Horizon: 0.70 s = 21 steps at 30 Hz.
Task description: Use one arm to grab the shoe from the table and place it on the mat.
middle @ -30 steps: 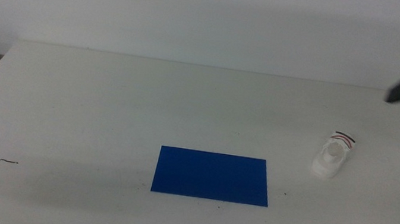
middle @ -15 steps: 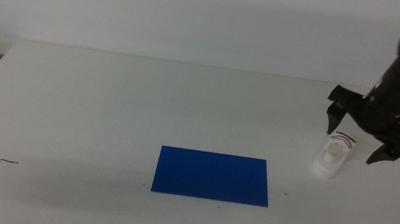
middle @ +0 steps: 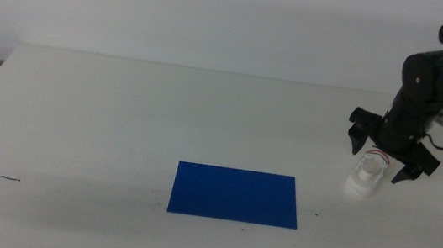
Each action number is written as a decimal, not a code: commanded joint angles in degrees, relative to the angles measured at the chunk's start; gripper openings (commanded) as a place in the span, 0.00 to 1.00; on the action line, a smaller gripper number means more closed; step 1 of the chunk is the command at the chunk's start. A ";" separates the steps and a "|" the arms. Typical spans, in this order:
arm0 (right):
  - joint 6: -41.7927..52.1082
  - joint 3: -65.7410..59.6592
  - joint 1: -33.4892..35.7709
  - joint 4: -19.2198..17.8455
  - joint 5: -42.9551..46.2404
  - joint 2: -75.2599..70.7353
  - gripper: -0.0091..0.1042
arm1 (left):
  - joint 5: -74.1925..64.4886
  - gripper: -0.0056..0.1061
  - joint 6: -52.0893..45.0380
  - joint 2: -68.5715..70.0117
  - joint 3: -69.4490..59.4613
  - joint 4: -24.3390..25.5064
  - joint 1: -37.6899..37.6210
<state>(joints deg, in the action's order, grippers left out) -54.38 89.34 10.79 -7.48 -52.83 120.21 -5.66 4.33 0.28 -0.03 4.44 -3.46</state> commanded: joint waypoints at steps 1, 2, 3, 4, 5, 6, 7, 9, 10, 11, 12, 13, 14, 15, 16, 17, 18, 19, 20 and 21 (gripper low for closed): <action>-0.02 0.40 0.18 -0.81 0.31 0.77 0.82 | 0.79 0.89 0.11 -0.28 0.03 0.03 0.19; -0.02 0.40 0.07 -0.81 0.31 1.15 0.76 | 0.79 0.89 0.11 -0.28 0.03 0.03 0.19; -0.02 0.40 0.07 -0.81 0.19 1.36 0.70 | 0.79 0.89 0.11 -0.28 0.03 0.03 0.19; -0.02 0.40 0.07 -0.81 0.19 1.68 0.62 | 0.79 0.89 0.11 -0.28 0.03 0.03 0.19; -0.02 0.40 0.07 -0.81 0.19 1.77 0.54 | 0.79 0.89 0.11 -0.28 0.03 0.03 0.19; -0.02 0.40 0.07 -0.81 0.09 1.77 0.46 | 0.79 0.89 0.11 -0.28 0.03 0.03 0.19; -0.02 0.40 0.07 -0.81 -0.13 1.77 0.39 | 0.79 0.89 0.11 -0.28 0.03 0.03 0.19; -0.02 0.40 0.19 -0.94 -1.28 0.88 0.31 | 0.79 0.89 0.11 -0.28 0.03 0.03 0.19; -0.02 0.40 0.79 -1.32 -2.19 0.00 0.30 | 0.79 0.89 0.11 -0.28 0.03 0.03 0.19; -0.02 0.40 1.40 -1.49 -3.29 -1.17 0.30 | 0.79 0.89 0.11 -0.28 0.03 0.03 0.19; -0.02 0.40 2.05 -1.76 -4.20 -2.48 0.30 | 0.79 0.89 0.11 -0.28 0.03 0.03 0.19; -0.71 0.40 2.93 -1.76 -5.21 -3.81 0.31 | 0.79 0.89 0.11 -0.28 0.03 0.03 0.19; -1.77 0.40 3.95 -1.64 -6.05 -5.11 0.33 | 0.79 0.89 0.11 -0.28 0.03 0.03 0.19; -3.04 0.40 4.85 -1.52 -6.26 -6.06 0.34 | 0.79 0.89 0.11 -0.28 0.03 0.03 0.19; -3.96 0.40 6.17 -1.43 -6.36 -6.98 0.35 | 0.79 0.89 0.11 -0.28 0.03 0.03 0.19; -4.89 0.40 7.57 -1.29 -6.14 -7.67 0.36 | 0.79 0.89 0.11 -0.28 0.03 0.03 0.19; -5.98 0.40 8.75 -1.29 -6.02 -8.07 0.36 | 0.79 0.89 0.11 -0.28 0.03 0.03 0.19; -7.22 0.40 10.25 -1.29 -6.13 -8.20 0.36 | 0.79 0.89 0.11 -0.28 0.03 0.03 0.19; -7.99 0.40 11.89 -0.97 -6.26 -8.20 0.36 | 0.79 0.89 0.11 -0.28 0.03 0.03 0.19; -9.10 0.40 13.61 -0.64 -6.40 -8.20 0.36 | 0.79 0.89 0.11 -0.28 0.03 0.03 0.19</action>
<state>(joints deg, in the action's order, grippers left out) -61.66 89.53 22.48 -8.49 -58.41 112.37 -5.66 4.33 0.28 -0.03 4.44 -3.46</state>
